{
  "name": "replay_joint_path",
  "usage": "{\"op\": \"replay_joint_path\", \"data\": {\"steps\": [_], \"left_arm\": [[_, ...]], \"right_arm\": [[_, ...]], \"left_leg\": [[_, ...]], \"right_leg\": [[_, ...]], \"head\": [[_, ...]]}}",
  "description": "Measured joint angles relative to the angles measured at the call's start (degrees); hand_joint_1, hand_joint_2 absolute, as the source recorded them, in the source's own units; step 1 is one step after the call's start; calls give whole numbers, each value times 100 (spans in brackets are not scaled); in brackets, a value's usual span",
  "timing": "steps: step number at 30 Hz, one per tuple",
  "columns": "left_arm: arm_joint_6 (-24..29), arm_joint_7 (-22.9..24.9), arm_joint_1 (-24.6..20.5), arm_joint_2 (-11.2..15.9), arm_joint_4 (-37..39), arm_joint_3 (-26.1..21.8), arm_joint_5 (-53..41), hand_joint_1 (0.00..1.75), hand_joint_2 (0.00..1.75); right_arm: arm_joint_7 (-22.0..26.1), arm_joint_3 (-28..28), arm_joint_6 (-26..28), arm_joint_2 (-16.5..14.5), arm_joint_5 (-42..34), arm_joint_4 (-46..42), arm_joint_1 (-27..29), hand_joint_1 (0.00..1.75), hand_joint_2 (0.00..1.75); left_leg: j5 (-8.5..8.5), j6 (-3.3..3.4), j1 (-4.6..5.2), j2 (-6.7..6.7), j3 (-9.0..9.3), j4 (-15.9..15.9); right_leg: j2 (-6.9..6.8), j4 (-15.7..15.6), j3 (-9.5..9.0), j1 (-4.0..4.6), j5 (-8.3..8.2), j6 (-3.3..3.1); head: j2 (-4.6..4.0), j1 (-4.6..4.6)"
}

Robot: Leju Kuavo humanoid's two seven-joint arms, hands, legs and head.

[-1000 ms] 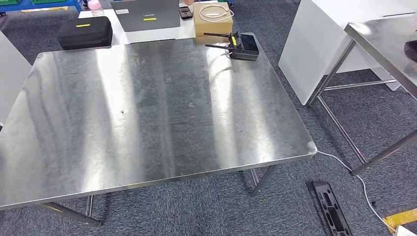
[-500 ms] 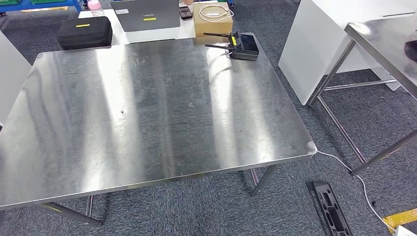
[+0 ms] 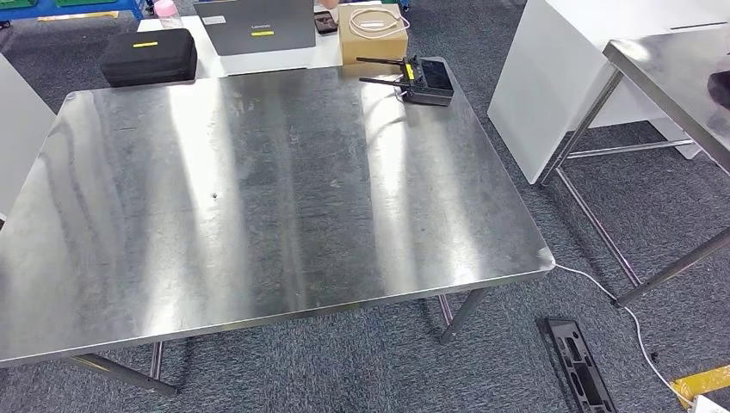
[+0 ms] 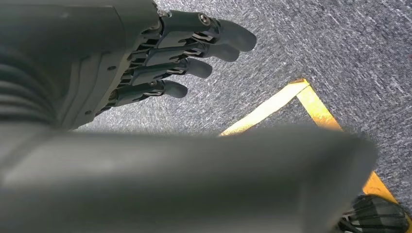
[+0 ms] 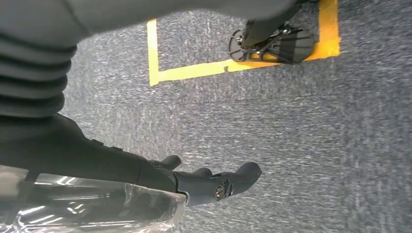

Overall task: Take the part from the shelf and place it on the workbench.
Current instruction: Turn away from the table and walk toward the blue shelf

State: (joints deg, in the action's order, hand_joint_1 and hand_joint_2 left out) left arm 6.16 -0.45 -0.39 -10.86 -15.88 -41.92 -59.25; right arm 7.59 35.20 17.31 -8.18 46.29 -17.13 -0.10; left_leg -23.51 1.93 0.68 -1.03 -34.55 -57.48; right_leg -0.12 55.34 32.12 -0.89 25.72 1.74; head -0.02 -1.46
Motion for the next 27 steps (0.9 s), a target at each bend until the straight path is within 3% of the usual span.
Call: {"op": "replay_joint_path", "data": {"steps": [8, 13, 19, 27], "left_arm": [[117, -157, -134, -163, 109, -678, -698, 0, 0], [204, -553, -237, -261, 216, -1131, -1132, 0, 0], [-302, -1230, -321, -304, 322, -1522, -1338, 0, 0], [-433, -1327, -360, -304, 373, -1696, -1372, 0, 0]], "right_arm": [[301, 514, 109, -161, 630, 103, -110, 0, 0], [580, 784, 184, -289, 1138, 214, -183, 0, 0], [983, 955, 235, -393, 1618, 309, -232, 0, 0], [1044, 1067, 247, -414, 1699, 357, -255, 0, 0]], "left_leg": [[1, 0, 0, 1, -1, 0], [1, 0, 0, 0, -1, 0], [1, 0, 0, 1, -1, 0], [1, 0, 0, 1, -3, 0]], "right_leg": [[0, 0, -12, 0, -1, 1], [0, 0, -8, 0, -1, 0], [0, 1, -10, 0, -1, 0], [0, 1, -14, 0, -1, 0]], "head": [[0, 1], [0, 1], [0, 0], [0, -1]]}}
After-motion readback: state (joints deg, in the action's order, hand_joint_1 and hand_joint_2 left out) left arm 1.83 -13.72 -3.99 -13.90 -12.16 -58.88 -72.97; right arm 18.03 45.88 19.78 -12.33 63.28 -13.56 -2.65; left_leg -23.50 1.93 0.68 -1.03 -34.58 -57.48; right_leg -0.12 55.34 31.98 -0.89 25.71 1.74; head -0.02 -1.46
